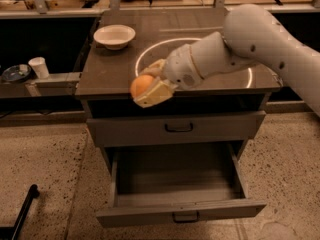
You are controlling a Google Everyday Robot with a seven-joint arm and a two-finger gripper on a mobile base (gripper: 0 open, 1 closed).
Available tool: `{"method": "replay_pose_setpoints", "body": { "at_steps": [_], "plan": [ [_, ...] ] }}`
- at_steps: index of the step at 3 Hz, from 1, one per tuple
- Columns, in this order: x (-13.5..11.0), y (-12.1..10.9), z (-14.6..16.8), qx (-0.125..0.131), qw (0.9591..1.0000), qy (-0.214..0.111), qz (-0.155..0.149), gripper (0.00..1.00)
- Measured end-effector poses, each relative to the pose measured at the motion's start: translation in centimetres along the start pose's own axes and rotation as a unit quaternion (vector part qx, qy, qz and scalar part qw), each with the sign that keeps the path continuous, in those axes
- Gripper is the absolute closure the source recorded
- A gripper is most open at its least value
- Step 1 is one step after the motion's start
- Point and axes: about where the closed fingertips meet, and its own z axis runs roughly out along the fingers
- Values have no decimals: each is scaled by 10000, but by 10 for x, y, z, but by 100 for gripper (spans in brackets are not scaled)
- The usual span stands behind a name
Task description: Place orange into middle drawer
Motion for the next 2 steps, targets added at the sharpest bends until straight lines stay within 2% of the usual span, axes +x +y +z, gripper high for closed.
{"method": "replay_pose_setpoints", "body": {
  "at_steps": [1,2],
  "plan": [
    [8,-2,10,4,9994,320,-113,100],
    [122,10,36,158,9938,1084,186,100]
  ]
}}
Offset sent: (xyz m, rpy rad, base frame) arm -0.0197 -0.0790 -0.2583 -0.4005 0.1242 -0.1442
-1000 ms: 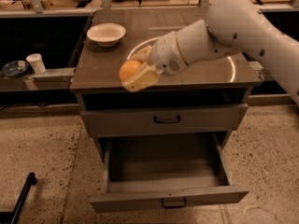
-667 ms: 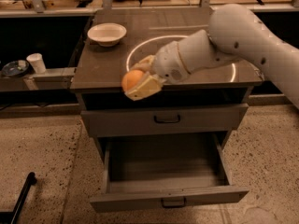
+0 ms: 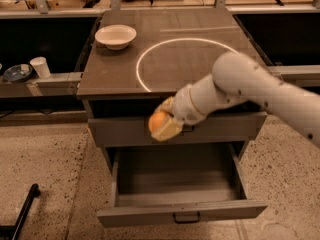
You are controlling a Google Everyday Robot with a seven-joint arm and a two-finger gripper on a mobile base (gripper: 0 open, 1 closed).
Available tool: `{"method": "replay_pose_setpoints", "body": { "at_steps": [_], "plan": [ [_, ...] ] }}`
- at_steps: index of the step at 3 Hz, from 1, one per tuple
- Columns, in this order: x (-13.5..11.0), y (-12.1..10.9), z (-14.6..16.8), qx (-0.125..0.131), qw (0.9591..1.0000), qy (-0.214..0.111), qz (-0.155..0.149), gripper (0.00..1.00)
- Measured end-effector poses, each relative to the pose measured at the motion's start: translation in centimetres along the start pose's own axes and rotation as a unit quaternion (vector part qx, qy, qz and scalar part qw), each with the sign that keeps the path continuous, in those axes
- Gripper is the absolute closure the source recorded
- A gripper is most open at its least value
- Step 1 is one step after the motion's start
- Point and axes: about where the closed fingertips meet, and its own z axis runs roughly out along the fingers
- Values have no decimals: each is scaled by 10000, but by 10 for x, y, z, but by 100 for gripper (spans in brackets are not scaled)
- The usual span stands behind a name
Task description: Place orange into middle drawer
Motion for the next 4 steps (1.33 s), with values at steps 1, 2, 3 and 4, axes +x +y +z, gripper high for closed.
{"method": "replay_pose_setpoints", "body": {
  "at_steps": [1,2,3,4],
  "plan": [
    [90,44,40,-227,9989,287,287,100],
    [152,75,34,-319,9975,446,447,100],
    [152,75,34,-319,9975,446,447,100],
    [151,68,63,41,9982,555,230,100]
  ]
}}
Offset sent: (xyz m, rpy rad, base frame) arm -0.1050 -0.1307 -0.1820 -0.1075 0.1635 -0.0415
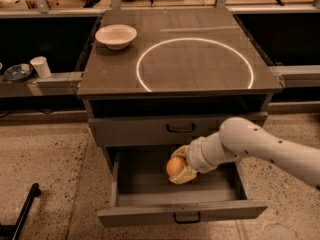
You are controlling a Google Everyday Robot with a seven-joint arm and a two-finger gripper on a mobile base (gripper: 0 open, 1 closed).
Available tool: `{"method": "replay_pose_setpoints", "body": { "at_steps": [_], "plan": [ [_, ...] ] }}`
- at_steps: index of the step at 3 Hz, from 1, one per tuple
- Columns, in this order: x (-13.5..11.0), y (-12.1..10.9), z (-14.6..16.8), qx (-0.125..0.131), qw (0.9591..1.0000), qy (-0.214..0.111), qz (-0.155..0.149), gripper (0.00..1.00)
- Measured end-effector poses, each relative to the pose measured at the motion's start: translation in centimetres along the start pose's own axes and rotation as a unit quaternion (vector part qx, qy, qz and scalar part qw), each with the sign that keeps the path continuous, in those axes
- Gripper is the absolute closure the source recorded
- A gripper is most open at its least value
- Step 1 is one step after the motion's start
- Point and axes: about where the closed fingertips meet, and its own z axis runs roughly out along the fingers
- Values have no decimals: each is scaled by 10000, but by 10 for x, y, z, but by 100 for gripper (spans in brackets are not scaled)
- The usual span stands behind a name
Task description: Place orange into middle drawer
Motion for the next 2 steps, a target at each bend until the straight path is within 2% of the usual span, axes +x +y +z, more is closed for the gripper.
{"method": "replay_pose_setpoints", "body": {
  "at_steps": [1,2],
  "plan": [
    [30,-14,38,463,9989,-117,33,100],
    [53,-38,84,647,9969,-421,148,100]
  ]
}}
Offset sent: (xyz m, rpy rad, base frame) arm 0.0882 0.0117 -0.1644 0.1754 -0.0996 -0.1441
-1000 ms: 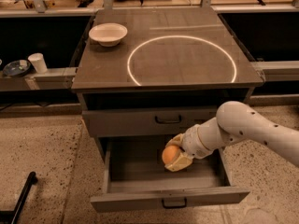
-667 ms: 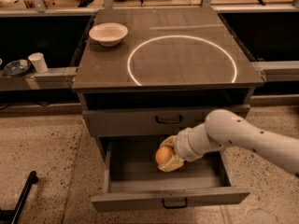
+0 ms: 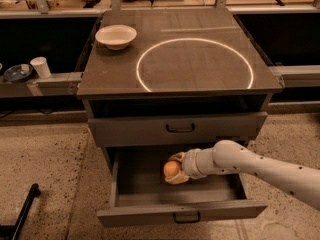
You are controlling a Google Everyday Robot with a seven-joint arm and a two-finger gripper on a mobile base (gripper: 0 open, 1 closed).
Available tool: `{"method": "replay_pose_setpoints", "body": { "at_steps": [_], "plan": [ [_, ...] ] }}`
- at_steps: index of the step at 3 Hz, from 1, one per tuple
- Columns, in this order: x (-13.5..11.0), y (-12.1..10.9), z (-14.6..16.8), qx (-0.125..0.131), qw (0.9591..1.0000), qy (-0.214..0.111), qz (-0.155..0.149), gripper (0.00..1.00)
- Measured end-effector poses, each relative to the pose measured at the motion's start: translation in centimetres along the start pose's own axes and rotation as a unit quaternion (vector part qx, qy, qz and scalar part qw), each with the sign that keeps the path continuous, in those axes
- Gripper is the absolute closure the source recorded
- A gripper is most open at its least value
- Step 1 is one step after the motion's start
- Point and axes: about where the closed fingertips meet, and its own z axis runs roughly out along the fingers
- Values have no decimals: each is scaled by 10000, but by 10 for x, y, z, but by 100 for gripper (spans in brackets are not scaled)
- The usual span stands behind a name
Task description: Place orange into middle drawer
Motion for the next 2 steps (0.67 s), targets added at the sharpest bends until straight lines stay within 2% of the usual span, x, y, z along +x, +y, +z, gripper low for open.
{"method": "replay_pose_setpoints", "body": {
  "at_steps": [1,2],
  "plan": [
    [22,-13,40,-123,9996,-198,177,100],
    [49,-13,73,-325,9981,-313,410,100]
  ]
}}
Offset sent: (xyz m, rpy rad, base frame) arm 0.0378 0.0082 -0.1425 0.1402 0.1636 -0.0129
